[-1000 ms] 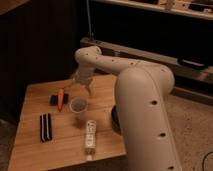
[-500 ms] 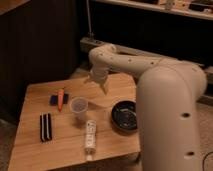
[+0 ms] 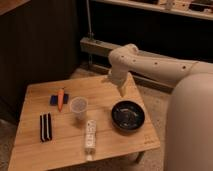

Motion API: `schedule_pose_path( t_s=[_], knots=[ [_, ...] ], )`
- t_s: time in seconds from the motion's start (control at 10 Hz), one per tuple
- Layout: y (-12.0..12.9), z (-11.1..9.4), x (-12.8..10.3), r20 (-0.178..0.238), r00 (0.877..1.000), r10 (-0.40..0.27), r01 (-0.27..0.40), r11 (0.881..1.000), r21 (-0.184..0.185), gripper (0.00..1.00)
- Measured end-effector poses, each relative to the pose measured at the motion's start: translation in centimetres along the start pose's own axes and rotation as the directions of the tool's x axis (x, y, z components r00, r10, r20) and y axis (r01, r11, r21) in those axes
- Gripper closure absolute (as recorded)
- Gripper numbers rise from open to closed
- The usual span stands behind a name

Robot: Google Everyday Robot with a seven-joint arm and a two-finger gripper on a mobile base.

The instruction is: Push the ceramic bowl across the table

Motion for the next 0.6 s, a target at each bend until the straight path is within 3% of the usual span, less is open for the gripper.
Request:
schedule_pose_path(
  t_s=[0.2, 0.3, 0.6],
  knots=[
    [2.3, -0.5, 0.7, -0.007, 0.997, 0.080, -0.080, 0.997, -0.023, 0.20],
    [4.1, -0.6, 1.3, -0.012, 0.989, 0.148, -0.148, 0.988, -0.043, 0.20],
    [4.4, -0.6, 1.2, -0.011, 0.986, 0.165, -0.165, 0.985, -0.048, 0.20]
  ],
)
